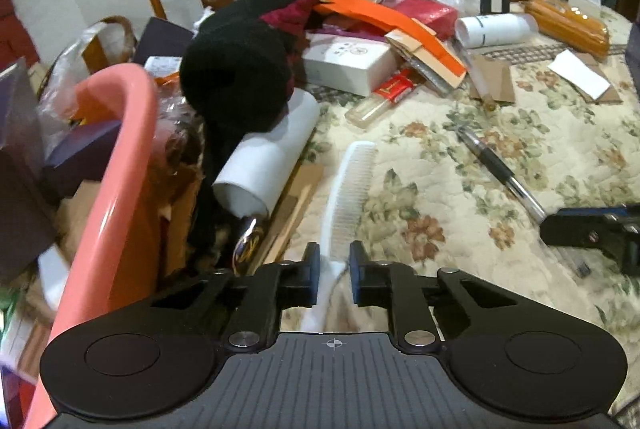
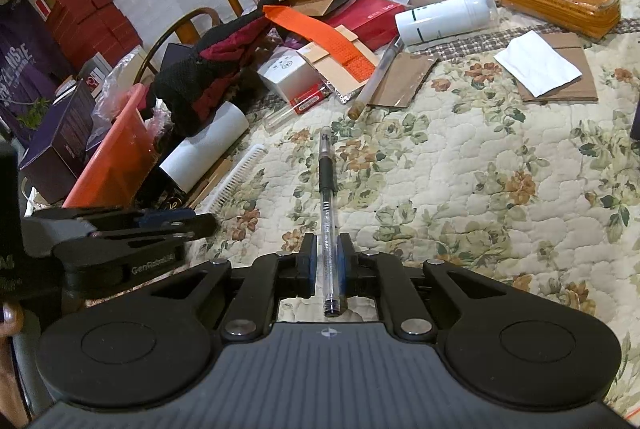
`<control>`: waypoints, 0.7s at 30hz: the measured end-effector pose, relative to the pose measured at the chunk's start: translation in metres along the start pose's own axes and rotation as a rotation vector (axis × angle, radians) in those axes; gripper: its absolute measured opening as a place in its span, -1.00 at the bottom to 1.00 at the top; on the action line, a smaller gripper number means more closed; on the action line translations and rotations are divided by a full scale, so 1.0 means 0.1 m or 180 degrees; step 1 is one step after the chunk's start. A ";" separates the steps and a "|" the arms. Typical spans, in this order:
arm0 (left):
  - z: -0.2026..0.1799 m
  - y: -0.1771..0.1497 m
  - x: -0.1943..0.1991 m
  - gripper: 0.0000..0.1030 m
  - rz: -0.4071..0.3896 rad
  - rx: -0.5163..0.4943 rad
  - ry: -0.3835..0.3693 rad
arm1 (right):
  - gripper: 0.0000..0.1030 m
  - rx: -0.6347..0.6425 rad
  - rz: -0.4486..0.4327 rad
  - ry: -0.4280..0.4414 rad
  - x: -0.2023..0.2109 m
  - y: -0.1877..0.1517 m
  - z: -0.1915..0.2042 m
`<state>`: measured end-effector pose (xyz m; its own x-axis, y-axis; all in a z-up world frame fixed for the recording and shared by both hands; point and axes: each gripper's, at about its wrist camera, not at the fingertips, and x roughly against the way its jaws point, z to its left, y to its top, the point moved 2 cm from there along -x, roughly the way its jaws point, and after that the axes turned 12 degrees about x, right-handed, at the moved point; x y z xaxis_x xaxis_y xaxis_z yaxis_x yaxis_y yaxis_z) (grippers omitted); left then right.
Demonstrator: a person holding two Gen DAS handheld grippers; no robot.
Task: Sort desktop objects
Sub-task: 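Lift the black pen with the right tool while the left tool approaches the white comb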
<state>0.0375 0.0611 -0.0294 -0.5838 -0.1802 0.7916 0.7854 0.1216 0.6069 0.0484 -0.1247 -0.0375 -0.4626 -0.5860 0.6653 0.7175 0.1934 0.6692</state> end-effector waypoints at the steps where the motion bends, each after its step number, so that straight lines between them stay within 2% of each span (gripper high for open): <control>1: 0.02 -0.03 0.03 -1.00 0.0032 0.0034 -0.0075 | -0.78 0.0000 0.0001 0.0002 0.00 0.00 0.00; 3: 0.06 -0.11 0.06 -1.00 0.0097 0.0127 -0.0145 | -0.78 0.0000 0.0001 0.0003 0.00 0.00 0.00; 6: 0.07 -0.18 0.10 -1.00 0.0002 -0.0042 -0.0104 | -0.74 0.0012 -0.0002 0.0001 0.00 0.00 0.00; 8: 0.07 -0.20 0.14 -0.73 -0.0005 -0.0191 -0.0063 | -0.68 0.0006 -0.0010 0.0020 0.01 0.00 0.01; 9: 0.05 -0.21 0.18 -0.51 -0.0042 -0.0318 -0.0048 | -0.66 0.0006 -0.0012 0.0025 0.01 0.00 0.01; 10: 0.01 -0.22 0.21 -0.15 -0.0094 -0.0516 0.0004 | -0.66 0.0005 -0.0014 0.0028 0.01 0.00 0.02; 12: -0.04 -0.24 0.25 0.30 -0.0247 -0.0827 0.0219 | -0.66 0.0004 -0.0015 0.0029 0.01 0.00 0.02; 13: -0.06 -0.24 0.25 0.36 -0.0254 -0.0928 0.0198 | -0.66 0.0004 -0.0014 0.0029 0.01 0.00 0.02; 14: -0.08 -0.24 0.22 0.37 -0.0171 -0.0972 0.0175 | -0.65 0.0005 -0.0014 0.0030 0.00 0.00 0.02; 15: -0.08 -0.23 0.16 0.28 -0.0053 -0.0936 0.0170 | -0.64 0.0003 -0.0016 0.0035 0.00 0.00 0.01; 17: -0.04 -0.21 0.12 0.25 -0.0050 -0.0762 0.0112 | -0.63 -0.0017 -0.0018 0.0049 0.01 0.00 0.01; 18: -0.02 -0.18 0.11 0.05 -0.0011 -0.0654 0.0024 | -0.63 -0.0024 -0.0019 0.0054 0.01 0.00 0.01; 20: 0.07 -0.16 0.11 -0.76 0.0112 -0.0341 -0.0346 | -0.62 -0.0039 -0.0020 0.0065 0.01 0.01 0.00; 21: 0.08 -0.17 0.11 -0.70 0.0128 -0.0272 -0.0399 | -0.62 -0.0042 -0.0021 0.0067 0.01 0.01 0.00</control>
<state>0.0156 0.0650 -0.0305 -0.5684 -0.0530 0.8210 0.8202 0.0417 0.5705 0.0484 -0.1246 -0.0366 -0.4566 -0.6036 0.6536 0.7213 0.1790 0.6691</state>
